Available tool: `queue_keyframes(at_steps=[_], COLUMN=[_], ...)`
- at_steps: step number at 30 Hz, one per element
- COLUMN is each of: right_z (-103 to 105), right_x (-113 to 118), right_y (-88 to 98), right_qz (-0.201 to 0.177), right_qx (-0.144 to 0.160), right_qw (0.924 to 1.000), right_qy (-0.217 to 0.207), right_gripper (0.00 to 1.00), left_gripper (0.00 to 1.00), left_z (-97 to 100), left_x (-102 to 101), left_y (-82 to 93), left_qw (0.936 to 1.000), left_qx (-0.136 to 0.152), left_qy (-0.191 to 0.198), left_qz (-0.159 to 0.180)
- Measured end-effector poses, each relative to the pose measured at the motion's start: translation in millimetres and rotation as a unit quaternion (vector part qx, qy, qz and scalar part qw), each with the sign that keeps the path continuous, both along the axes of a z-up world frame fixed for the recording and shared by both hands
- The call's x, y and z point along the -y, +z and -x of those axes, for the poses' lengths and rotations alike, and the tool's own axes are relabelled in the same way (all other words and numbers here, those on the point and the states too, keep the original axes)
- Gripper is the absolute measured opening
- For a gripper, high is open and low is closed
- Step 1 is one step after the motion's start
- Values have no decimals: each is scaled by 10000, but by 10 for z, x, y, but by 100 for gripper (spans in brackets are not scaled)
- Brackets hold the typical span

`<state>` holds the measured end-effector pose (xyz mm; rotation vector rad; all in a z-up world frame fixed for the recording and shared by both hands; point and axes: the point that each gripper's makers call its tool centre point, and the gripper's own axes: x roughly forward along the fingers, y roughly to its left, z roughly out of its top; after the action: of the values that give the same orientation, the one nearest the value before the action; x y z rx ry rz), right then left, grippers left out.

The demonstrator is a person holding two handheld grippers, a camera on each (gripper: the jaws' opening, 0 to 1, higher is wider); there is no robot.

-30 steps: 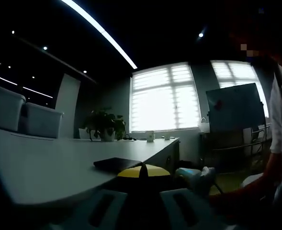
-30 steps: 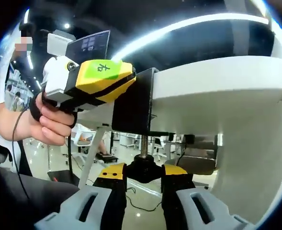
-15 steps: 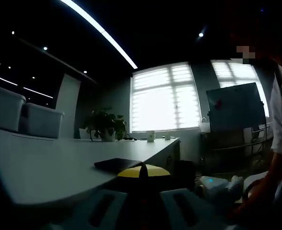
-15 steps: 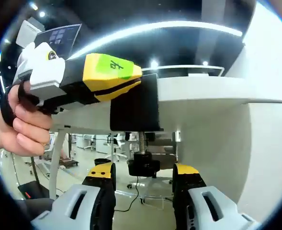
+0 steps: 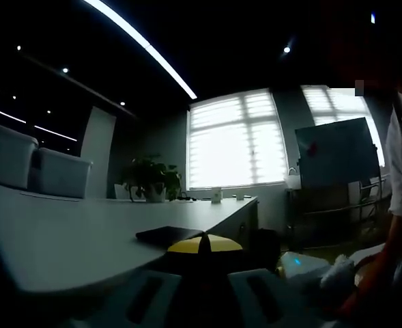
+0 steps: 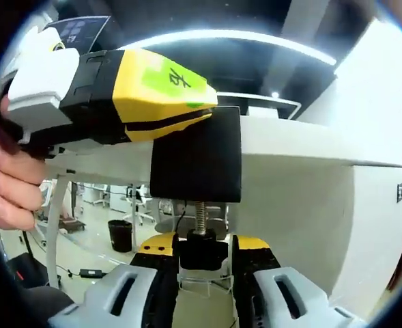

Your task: Clamp the fixed fixture on the desktop, loosen the retaining clip, secure it to the edge of the desk, and tighten the retaining clip.

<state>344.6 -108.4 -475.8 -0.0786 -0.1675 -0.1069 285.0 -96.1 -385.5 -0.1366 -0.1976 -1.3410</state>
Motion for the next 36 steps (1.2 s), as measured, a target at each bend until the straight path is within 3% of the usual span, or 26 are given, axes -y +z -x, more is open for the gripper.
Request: queue_keyframes(at_steps=[5,8,10,12,16,20,25,29,33,36], right_z=[-10,-53,-69,-56,-38,-49,-29,-15,147,237], right_x=[2,-26,-88,-181,-164,-185,-196,-91,-152,-123], right_y=[2,13,6,-24,-33,-31,-32,-94,-246,-295], right_qz=[-5,65,172,95,455,470,221,123,-46,-447], right_qx=[104,188,204,146,19,19,112,-5,-185,-240], right_qw=[9990,9947,9888,9756,9652,9631,9637,9777,9804,9865], right_qy=[429,1007,1472,2188,2574,2652,2659,2096,1962,1556], right_gripper=[26,26,26,26,26,26,26,31,45,46], left_gripper=[1,1,1,1,1,1,1,1,1,1], left_z=[-3,-4,-5,-8,-11,-12,-11,-12,-13,-12], left_x=[0,-1,-2,-10,0,5,7,8,4,0], left_y=[0,0,1,11,3,2,1,1,4,6], left_qw=[10000,10000,10000,10000,10000,10000,10000,10000,10000,10000], left_qx=[0,6,-3,1,-22,-20,-4,-5,-10,-23], left_qy=[-14,-9,-12,-7,-23,-20,-15,-14,-4,-12], left_qz=[-20,-16,-15,24,20,2,-30,-38,-2,33])
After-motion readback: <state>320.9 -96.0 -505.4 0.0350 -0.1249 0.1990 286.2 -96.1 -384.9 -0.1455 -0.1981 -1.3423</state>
